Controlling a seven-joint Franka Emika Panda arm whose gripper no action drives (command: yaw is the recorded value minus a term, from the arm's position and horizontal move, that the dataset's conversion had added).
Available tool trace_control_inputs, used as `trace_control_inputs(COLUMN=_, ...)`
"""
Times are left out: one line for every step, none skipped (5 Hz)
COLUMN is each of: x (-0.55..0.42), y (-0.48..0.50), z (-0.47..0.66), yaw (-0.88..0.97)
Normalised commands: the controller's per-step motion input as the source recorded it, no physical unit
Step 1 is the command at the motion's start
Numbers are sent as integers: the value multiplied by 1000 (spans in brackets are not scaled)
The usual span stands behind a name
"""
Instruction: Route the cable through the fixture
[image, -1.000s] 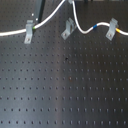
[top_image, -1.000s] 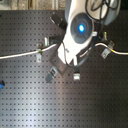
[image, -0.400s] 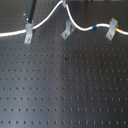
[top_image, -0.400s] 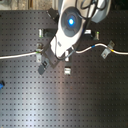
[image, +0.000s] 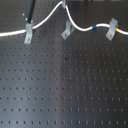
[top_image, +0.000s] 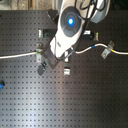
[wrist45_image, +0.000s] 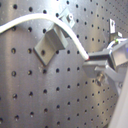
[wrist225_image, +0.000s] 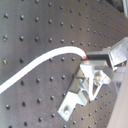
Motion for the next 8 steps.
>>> trace_control_inputs(x=12, y=35, z=44, yaw=0)
trace_control_inputs(x=137, y=93, z=234, yaw=23)
trace_control_inputs(x=-178, y=-172, z=414, yaw=-86)
trace_control_inputs(x=-141, y=-131, z=344, yaw=-120)
trace_control_inputs(x=-131, y=34, z=71, yaw=0)
trace_control_inputs(x=-41, y=110, z=-13, yaw=0)
trace_control_inputs(x=86, y=265, z=87, yaw=14)
trace_control_inputs(x=267, y=277, z=394, yaw=91)
